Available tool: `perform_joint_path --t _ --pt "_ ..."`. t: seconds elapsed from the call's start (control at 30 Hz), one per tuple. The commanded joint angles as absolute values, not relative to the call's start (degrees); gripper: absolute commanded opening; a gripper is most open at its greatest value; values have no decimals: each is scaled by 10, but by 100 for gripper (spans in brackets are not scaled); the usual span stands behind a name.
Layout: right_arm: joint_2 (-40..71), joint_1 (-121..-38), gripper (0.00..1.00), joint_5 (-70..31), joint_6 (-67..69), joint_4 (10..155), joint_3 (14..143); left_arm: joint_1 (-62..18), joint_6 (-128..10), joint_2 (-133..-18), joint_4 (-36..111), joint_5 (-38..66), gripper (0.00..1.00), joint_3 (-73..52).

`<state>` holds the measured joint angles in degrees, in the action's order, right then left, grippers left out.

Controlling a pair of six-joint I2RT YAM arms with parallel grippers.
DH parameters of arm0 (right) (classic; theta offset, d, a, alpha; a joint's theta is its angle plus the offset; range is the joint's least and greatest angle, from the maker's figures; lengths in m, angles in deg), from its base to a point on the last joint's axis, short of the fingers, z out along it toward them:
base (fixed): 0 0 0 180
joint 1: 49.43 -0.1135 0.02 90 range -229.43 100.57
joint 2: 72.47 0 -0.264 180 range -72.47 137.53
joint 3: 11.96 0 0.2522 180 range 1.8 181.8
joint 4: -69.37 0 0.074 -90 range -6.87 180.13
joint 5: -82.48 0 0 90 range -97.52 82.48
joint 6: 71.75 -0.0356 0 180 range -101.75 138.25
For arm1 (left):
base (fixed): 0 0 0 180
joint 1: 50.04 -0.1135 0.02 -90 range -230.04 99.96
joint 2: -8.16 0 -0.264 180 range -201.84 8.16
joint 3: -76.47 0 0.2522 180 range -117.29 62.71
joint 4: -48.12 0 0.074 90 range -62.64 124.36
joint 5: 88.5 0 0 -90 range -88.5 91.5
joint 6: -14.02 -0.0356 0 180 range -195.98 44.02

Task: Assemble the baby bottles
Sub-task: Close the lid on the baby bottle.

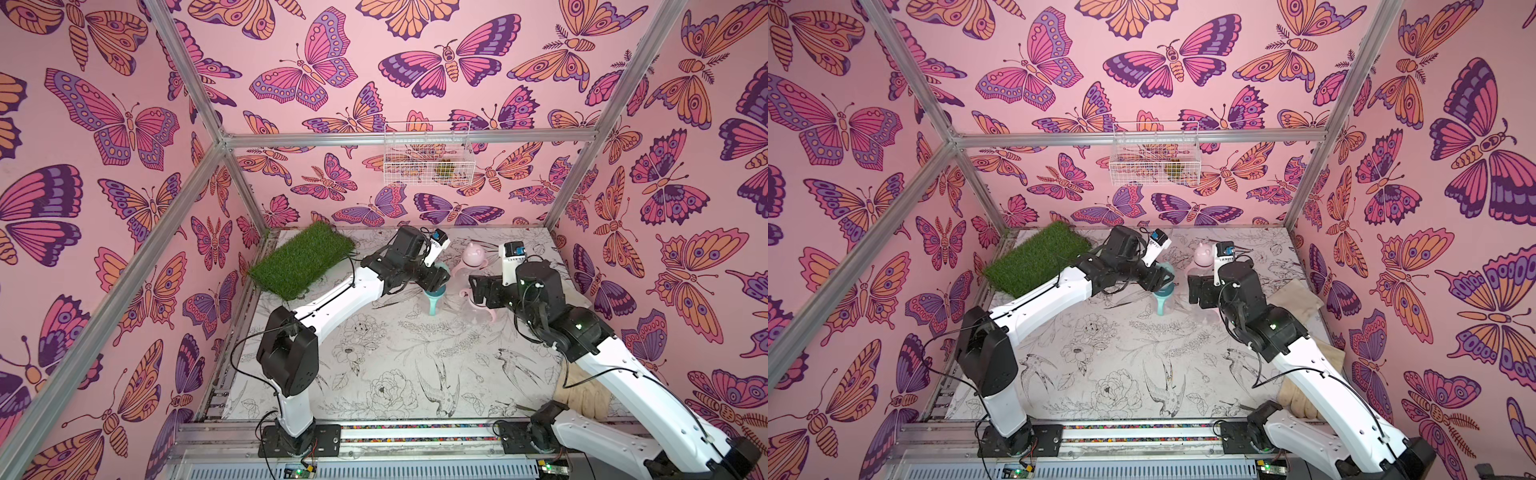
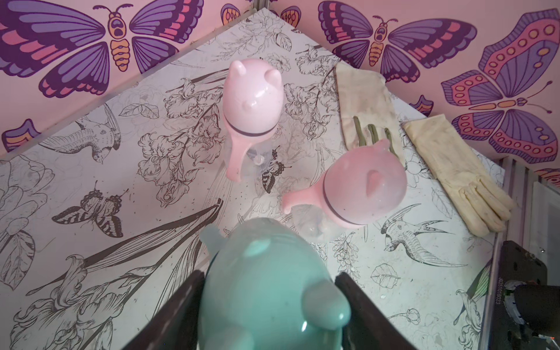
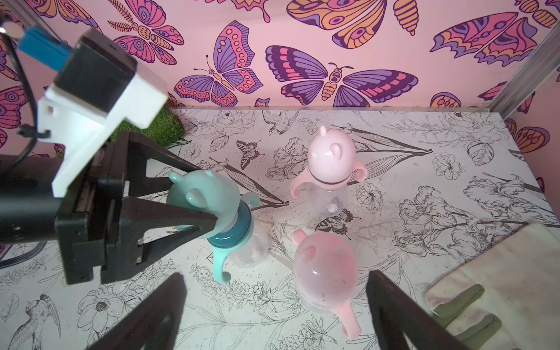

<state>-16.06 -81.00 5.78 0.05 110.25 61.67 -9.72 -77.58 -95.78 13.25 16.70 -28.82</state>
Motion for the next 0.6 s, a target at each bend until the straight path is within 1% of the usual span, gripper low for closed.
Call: perform_joint_path --t 0.0,0.57 --pt "-169 -804 95 65 -7 1107 614 -94 -796 -970 111 152 66 -305" --pt "-169 -798 95 55 -7 1106 610 -91 -812 -1008 107 157 66 -309"
